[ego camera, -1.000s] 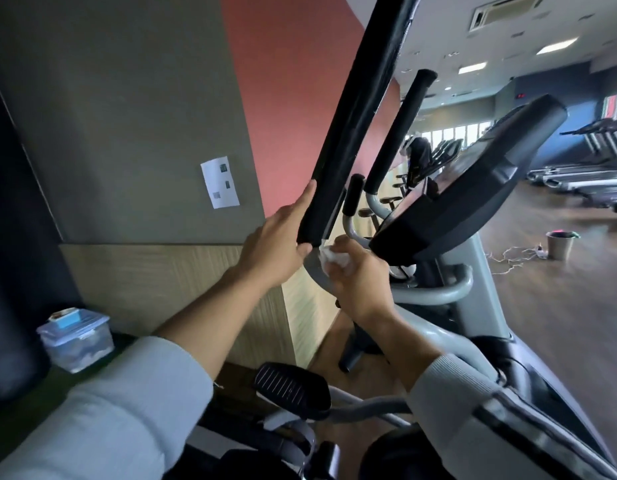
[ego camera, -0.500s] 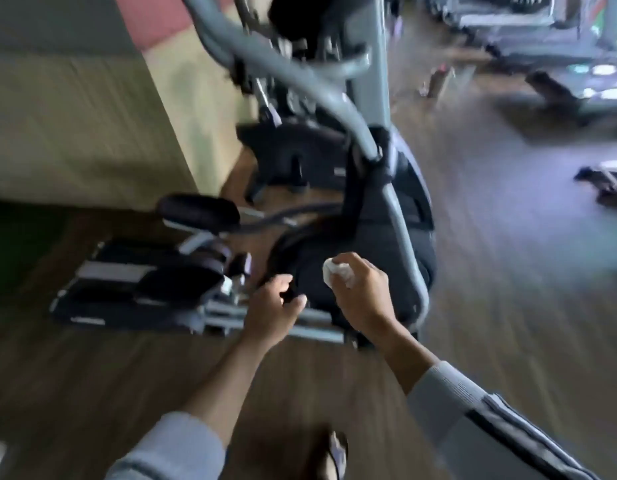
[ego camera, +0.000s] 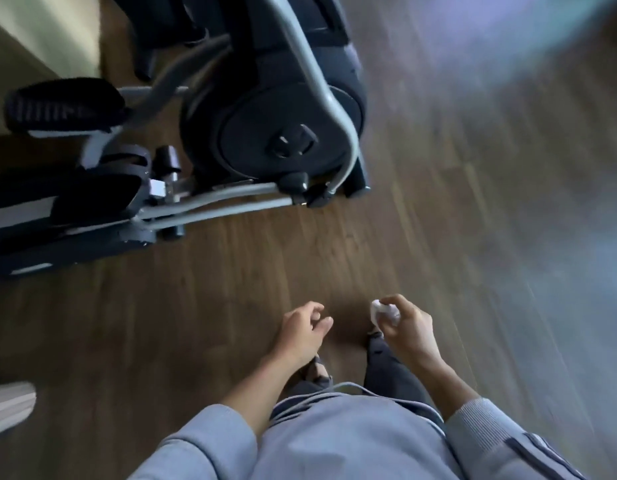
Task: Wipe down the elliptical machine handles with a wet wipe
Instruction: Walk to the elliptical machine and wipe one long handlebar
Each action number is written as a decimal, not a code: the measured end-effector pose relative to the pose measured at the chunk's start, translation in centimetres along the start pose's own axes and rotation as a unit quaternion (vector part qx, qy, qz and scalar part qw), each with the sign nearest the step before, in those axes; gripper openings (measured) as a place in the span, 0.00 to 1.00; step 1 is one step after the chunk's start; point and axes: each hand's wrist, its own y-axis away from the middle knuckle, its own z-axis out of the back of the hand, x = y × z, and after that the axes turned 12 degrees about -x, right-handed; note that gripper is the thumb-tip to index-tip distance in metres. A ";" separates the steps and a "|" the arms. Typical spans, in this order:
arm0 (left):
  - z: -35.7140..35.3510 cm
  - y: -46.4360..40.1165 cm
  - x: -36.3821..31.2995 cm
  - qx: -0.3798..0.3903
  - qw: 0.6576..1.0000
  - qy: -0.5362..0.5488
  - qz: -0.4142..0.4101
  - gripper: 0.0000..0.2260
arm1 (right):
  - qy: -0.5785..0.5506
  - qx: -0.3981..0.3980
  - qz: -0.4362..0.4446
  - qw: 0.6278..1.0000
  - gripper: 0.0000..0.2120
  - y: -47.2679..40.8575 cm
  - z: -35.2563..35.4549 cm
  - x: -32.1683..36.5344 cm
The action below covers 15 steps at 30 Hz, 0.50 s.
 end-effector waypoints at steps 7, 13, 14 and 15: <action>-5.9 -4.0 -8.1 0.015 0.995 -0.088 -0.037 0.12 | -0.037 -0.014 -0.053 0.998 0.02 -4.8 6.4 -6.9; -12.3 -6.9 -19.1 0.035 0.990 -0.101 -0.096 0.11 | -0.088 -0.059 -0.109 0.988 0.03 -12.3 14.3 -11.7; -13.2 -7.3 -21.0 0.039 0.989 -0.090 -0.107 0.11 | -0.089 -0.064 -0.110 0.988 0.03 -13.5 15.3 -12.1; -14.1 -7.7 -22.7 0.041 0.989 -0.080 -0.118 0.11 | -0.090 -0.067 -0.113 0.987 0.03 -14.7 16.2 -12.5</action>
